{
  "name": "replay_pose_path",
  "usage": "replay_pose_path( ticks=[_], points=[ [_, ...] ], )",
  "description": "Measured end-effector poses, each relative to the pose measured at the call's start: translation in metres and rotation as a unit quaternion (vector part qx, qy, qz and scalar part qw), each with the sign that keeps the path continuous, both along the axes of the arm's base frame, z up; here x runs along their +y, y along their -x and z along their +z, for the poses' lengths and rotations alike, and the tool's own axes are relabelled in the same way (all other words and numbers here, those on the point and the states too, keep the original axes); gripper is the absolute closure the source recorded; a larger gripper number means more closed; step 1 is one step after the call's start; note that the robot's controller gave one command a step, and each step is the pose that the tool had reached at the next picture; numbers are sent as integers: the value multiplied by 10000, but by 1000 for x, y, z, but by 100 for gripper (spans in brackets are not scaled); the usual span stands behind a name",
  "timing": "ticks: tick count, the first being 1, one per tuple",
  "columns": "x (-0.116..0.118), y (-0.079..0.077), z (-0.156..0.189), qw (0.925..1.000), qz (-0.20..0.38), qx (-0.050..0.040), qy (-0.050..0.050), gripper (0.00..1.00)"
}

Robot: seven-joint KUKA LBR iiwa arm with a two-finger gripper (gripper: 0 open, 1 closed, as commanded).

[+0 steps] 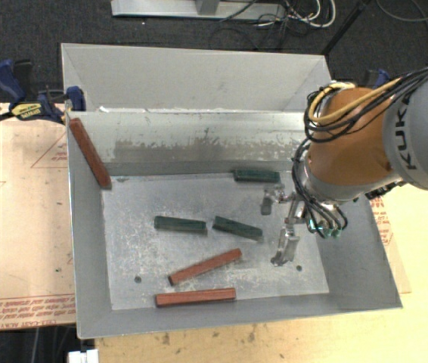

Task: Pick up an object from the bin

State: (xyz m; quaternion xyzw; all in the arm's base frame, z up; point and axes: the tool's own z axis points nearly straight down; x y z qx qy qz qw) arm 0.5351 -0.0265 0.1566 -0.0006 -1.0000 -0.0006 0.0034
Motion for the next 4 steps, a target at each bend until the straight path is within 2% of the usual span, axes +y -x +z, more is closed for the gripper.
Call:
replay_pose_path(
  ticks=[1, 2, 4],
  points=[
    [0, -2, 4, 10000, 4, -37, 3, 0],
    [8, -55, -82, 9917, -1289, -40, 1, 100],
    [8, -55, -82, 9916, -1289, -43, 4, 100]
  ],
)
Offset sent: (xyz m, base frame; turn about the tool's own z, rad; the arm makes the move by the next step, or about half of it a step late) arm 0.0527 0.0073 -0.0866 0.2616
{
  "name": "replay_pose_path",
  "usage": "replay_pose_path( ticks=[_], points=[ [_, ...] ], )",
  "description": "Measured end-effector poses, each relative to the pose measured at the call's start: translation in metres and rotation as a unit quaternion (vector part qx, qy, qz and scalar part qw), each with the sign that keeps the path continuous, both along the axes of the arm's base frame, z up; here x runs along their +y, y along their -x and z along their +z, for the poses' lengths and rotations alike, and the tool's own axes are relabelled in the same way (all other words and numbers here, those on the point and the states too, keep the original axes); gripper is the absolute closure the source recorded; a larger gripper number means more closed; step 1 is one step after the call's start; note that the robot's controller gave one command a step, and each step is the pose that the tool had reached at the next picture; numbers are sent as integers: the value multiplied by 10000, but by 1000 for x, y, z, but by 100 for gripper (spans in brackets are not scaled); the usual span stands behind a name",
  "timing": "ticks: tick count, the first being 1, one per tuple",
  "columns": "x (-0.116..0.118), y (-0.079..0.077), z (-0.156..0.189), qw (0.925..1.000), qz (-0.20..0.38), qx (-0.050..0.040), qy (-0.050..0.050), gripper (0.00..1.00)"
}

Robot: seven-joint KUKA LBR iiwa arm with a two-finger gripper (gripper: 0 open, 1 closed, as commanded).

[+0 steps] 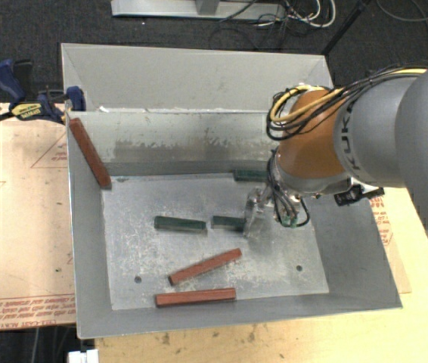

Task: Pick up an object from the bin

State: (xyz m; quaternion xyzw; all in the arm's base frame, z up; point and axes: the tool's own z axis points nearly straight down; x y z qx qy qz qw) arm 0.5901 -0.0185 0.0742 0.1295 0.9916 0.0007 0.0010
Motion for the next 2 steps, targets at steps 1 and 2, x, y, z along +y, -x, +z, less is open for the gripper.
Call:
replay_pose_path(
  ticks=[1, 2],
  points=[
    [0, 0, 0, 10000, 1, 0, 1, 100],
    [17, -2, 43, 10000, 76, 27, 5, 100]
  ],
)
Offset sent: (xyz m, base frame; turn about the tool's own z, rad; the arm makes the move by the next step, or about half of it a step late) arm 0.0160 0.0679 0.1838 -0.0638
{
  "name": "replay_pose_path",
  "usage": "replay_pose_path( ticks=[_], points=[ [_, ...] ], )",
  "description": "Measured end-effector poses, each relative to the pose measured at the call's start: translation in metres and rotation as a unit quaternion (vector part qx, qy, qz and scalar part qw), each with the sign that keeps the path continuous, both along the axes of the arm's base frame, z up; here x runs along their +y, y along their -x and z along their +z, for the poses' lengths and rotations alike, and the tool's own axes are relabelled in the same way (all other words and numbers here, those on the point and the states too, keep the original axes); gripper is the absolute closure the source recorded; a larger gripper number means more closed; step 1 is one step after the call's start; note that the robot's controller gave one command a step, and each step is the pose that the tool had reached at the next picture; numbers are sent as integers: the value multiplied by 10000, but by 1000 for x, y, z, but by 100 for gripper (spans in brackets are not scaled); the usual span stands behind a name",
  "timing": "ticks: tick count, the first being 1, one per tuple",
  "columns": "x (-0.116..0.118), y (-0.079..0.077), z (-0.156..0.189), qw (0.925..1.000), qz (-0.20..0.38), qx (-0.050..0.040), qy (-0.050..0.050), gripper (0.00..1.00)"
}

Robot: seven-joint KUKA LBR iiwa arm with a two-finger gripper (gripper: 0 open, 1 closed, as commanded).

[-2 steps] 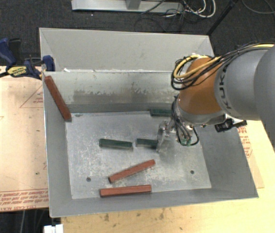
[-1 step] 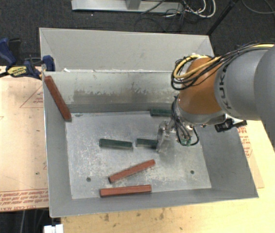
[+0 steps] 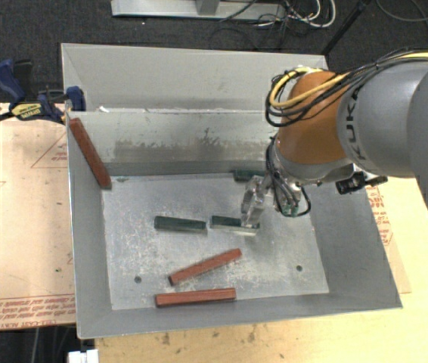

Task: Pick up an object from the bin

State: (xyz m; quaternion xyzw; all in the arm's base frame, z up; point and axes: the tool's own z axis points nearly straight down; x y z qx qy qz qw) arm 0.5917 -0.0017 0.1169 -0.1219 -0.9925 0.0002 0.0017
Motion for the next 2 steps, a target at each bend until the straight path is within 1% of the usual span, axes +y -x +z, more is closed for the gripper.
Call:
replay_pose_path(
  ticks=[1, 2],
  points=[
    [10, 10, 59, 9997, 229, -6, -3, 100],
    [46, -17, 44, 9985, -543, -15, -6, 0]
  ],
)
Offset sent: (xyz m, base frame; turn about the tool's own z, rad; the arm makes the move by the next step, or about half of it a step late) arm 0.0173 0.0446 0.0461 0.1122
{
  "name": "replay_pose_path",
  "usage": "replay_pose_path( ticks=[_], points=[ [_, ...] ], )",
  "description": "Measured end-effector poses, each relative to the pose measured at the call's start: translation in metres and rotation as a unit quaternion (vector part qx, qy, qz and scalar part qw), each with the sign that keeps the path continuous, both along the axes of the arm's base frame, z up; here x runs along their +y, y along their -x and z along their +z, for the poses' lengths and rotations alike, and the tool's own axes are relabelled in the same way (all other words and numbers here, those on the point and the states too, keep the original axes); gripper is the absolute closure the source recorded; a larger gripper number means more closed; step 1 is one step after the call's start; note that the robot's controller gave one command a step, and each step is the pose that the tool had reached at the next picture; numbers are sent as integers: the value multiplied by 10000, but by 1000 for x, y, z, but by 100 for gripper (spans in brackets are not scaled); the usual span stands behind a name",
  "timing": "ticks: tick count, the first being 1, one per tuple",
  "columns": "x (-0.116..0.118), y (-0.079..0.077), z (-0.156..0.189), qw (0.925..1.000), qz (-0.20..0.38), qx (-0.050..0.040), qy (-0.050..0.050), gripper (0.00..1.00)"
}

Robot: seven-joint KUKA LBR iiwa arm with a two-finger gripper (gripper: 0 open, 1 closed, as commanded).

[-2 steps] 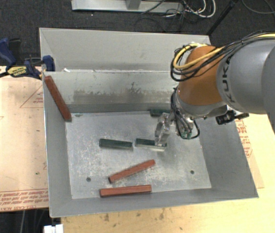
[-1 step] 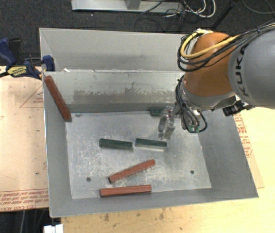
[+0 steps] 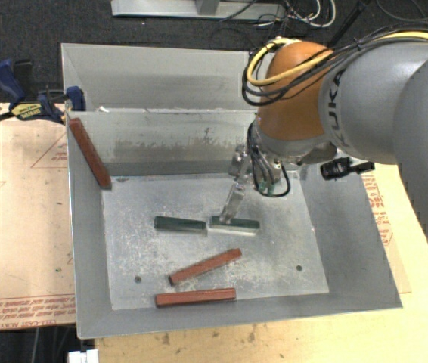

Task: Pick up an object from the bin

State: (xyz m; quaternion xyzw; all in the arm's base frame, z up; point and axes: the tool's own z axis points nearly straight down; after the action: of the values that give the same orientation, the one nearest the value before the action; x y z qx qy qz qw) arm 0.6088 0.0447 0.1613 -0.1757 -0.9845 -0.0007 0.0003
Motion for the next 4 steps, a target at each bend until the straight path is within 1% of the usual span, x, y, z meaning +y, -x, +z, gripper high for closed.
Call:
replay_pose_path(
  ticks=[1, 2, 3, 4],
  points=[
    [-1, -1, 1, 10000, -2, -12, 6, 0],
    [-12, 19, -90, 9947, 1031, -14, -2, 100],
    [-12, 19, -90, 9947, 1031, -14, -2, 100],
    [-14, 17, -31, 9943, 1063, 15, 2, 100]
  ],
)
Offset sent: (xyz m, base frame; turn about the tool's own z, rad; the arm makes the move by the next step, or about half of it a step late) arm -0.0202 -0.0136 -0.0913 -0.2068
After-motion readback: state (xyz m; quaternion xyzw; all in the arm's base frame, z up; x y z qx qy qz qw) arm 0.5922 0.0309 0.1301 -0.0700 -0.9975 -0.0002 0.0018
